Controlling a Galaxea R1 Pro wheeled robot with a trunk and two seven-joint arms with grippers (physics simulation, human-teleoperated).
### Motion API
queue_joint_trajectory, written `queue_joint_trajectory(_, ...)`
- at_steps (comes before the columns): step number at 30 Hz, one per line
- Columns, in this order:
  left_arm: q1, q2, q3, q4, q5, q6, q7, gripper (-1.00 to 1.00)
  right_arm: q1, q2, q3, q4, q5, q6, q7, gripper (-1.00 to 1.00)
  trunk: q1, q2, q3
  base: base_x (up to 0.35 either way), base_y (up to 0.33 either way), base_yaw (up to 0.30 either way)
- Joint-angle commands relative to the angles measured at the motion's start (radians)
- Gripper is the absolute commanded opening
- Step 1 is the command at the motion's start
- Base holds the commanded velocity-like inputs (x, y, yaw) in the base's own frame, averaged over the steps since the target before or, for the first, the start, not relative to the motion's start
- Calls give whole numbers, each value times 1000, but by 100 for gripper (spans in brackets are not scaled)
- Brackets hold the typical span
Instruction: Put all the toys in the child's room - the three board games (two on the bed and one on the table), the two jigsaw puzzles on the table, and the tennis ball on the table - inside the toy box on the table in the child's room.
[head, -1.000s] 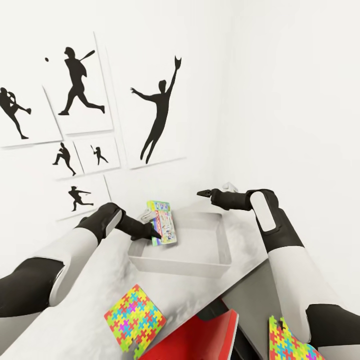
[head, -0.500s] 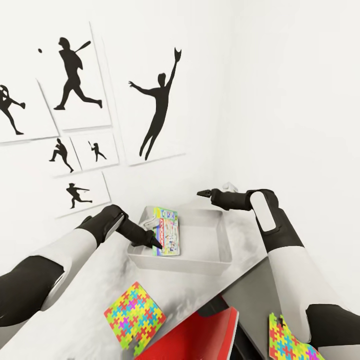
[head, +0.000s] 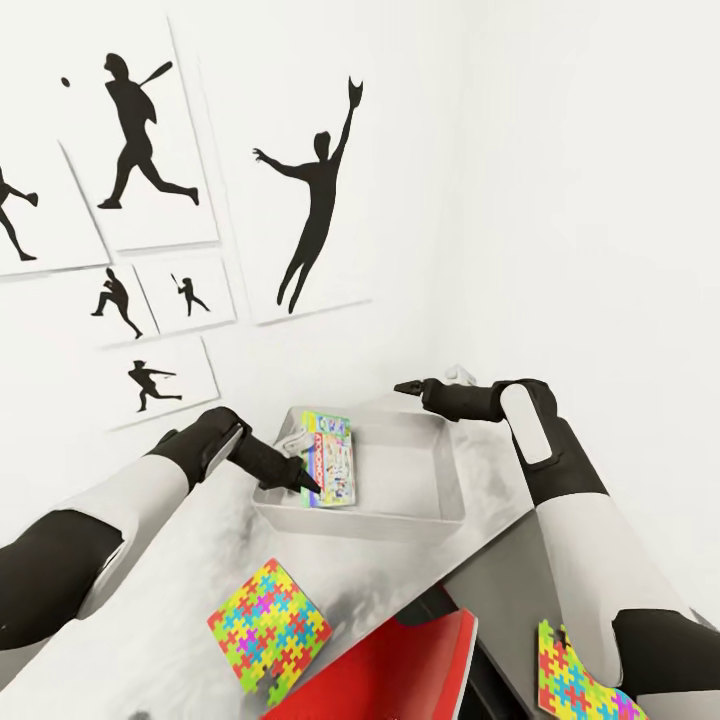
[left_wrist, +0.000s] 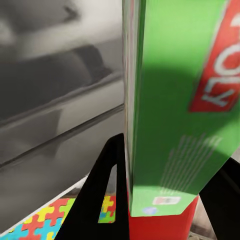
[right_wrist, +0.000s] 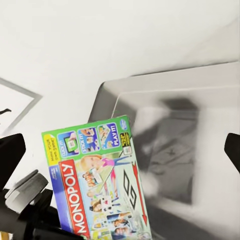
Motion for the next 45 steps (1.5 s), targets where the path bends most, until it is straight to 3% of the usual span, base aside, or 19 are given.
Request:
queue_joint_trajectory(1,-3,4,-14,-1,-4,5,2,-100,-1,0,-1,0,9,4,10,100,0,-1,-3,0,0,0)
queue_joint_trajectory(5,-34,30,-15,-1,-4,4,3,-100,-1,-1,-1,0,10,4,10,100,0,-1,-10,0,0,0)
queue_joint_trajectory(9,-43,40,-15,-5,-4,3,6,-100,2,-1,-2,0,10,4,10,100,0,-1,-17,0,0,0)
queue_joint_trajectory(16,-47,40,-14,-9,-5,2,7,-100,9,-1,-5,-1,10,4,11,100,0,-1,-28,0,0,0)
queue_joint_trajectory(24,-47,37,-15,-9,-6,0,8,-100,13,-1,-75,-4,10,4,11,100,0,-1,-37,0,0,0)
queue_joint_trajectory(33,-47,41,-15,-20,-6,1,33,-100,20,2,-82,-40,11,4,10,100,0,-1,-37,0,0,0)
queue_joint_trajectory(34,-53,35,-9,-26,-1,-5,39,100,26,8,-87,-45,11,4,13,100,0,-1,-37,0,0,0)
queue_joint_trajectory(39,-59,26,-12,-25,-1,-5,43,100,31,12,-87,-57,11,4,13,100,0,-1,-37,0,0,0)
queue_joint_trajectory(45,-59,28,0,-24,-1,-5,43,100,33,-7,-86,-91,9,4,14,100,0,-1,-37,0,0,0)
